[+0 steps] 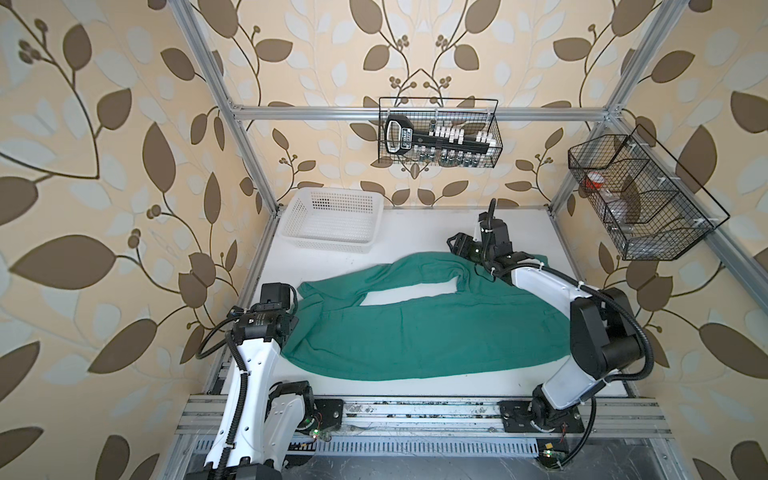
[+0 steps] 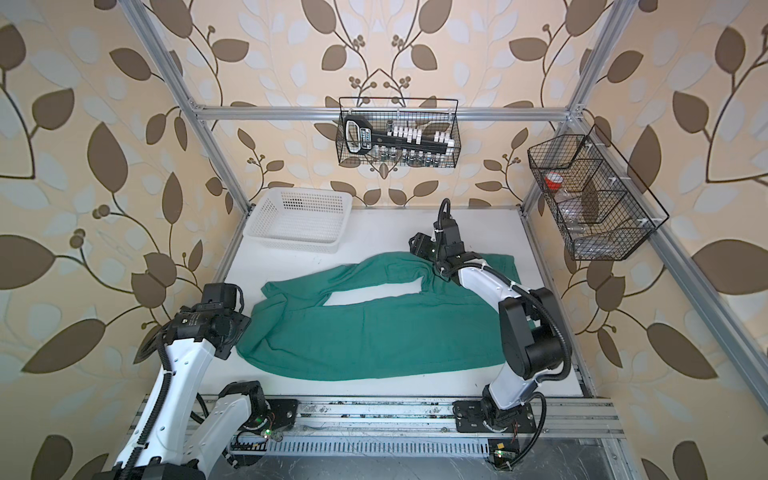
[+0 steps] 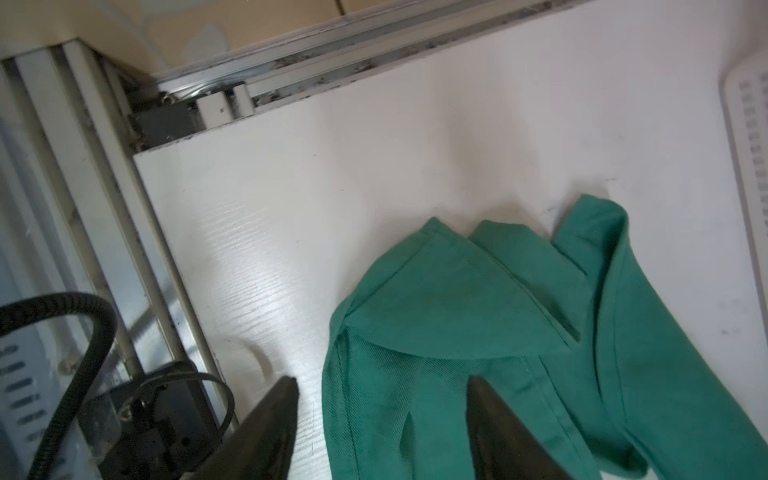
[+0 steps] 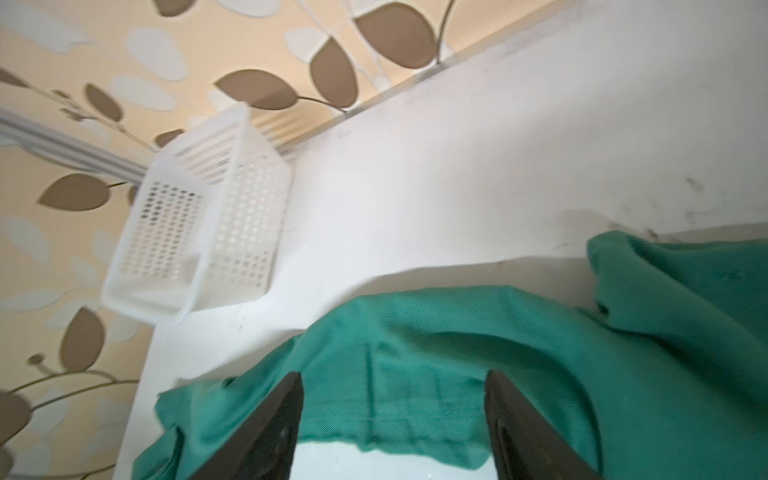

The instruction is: Fold and stack the trousers

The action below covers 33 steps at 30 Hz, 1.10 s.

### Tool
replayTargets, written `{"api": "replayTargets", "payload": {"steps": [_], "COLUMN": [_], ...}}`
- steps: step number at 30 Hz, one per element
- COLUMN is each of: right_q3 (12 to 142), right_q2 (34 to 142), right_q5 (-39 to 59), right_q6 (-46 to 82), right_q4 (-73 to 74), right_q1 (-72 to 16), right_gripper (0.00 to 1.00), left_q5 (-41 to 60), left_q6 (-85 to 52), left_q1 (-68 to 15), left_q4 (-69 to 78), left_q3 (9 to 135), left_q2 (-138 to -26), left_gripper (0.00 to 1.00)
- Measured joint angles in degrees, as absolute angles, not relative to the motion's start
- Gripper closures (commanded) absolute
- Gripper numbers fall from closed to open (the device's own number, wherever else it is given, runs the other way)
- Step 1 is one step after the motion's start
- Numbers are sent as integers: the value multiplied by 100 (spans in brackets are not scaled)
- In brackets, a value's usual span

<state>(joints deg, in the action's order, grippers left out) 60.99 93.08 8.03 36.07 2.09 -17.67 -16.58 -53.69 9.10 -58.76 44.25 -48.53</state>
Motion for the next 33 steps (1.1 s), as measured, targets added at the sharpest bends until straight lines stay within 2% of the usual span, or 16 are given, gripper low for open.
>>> {"api": "replayTargets", "payload": {"steps": [4,7,10,16,21,27,31,33], "right_q3": [5358,4764,4265,3704,3481,3326,3323,3323], "right_q2": [8691,8305,7985,7730,7728,7736,7824,7909], "right_q5": [1288,1481,1527,1374,1151,982,915,871], "right_q6": [3492,3415,3371,3356,3361,3380,3404,3404], "right_q4": [237,183,86,-78,-86,-67,-10,23], "right_q1": [-2189,-2626,-3083,-3874,-4226,-4447,-4525,-4525], "right_gripper": [30,30,29,28,28,27,27,27], "left_q5": [-1293,-1247,-1260,-1594,-1702,-1562,-1522,-1487], "left_q6": [-4703,-4335,-3863,-2805,-1857,-751,-353,-248], "left_q1": [628,-185,-803,-939,-932,-827,-692,-626], "left_q4": [-5675,-5492,-5398,-5433,-5485,-5507,-5502,-5500], "left_q3": [4766,4984,5347,5909,6355,6698,6777,6777], "left_q2": [-5649,-6333,-7094,-8595,-9260,-9859,-10221,-10324], "left_gripper": [24,19,19,22,23,29,36,43]}}
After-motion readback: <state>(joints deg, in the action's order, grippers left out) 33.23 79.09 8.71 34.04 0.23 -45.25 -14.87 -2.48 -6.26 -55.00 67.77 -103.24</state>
